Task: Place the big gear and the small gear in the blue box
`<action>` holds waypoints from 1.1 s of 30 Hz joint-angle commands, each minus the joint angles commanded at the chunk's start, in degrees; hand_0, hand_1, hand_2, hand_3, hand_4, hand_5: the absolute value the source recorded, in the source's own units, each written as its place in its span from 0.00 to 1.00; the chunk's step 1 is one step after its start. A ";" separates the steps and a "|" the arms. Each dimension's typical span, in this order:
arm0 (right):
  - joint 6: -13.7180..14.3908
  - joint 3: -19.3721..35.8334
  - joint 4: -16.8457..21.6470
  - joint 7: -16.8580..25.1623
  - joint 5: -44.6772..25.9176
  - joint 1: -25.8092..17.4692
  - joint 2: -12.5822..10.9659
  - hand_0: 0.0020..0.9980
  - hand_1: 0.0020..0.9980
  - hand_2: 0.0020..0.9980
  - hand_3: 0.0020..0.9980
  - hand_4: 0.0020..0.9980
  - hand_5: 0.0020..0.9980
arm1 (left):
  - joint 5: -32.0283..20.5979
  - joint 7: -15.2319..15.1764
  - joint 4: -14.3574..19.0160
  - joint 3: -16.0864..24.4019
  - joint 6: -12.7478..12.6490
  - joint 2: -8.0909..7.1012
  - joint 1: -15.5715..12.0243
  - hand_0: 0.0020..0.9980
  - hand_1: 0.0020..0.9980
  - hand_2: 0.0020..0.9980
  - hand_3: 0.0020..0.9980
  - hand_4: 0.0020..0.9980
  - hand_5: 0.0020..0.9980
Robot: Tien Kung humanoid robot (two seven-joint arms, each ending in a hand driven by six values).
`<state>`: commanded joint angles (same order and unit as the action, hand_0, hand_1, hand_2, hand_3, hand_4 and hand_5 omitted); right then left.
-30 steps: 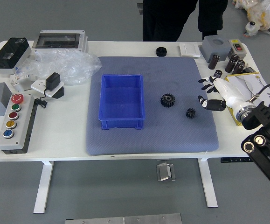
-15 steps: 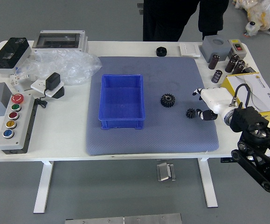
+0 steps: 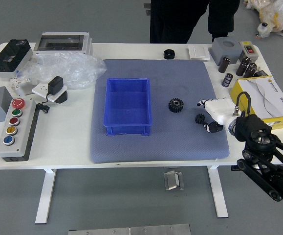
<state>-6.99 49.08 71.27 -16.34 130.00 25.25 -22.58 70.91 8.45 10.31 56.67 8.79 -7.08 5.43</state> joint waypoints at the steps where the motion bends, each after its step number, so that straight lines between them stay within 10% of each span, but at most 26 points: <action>1: -0.07 -0.11 -0.12 -0.05 0.00 0.06 0.06 0.69 0.65 0.80 0.88 0.67 0.15 | 0.01 0.01 0.00 0.01 0.00 0.00 0.00 0.85 0.82 0.80 0.82 0.67 0.30; 33: 0.41 -2.30 -2.30 -0.03 0.00 0.71 0.94 0.58 0.50 0.55 0.63 0.68 0.22 | 0.31 0.20 0.00 0.04 0.03 -0.14 0.00 0.85 0.82 0.80 0.82 0.67 0.30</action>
<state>-6.58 46.77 68.97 -16.37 130.00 25.96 -21.64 71.22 8.65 10.31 56.70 8.81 -7.21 5.42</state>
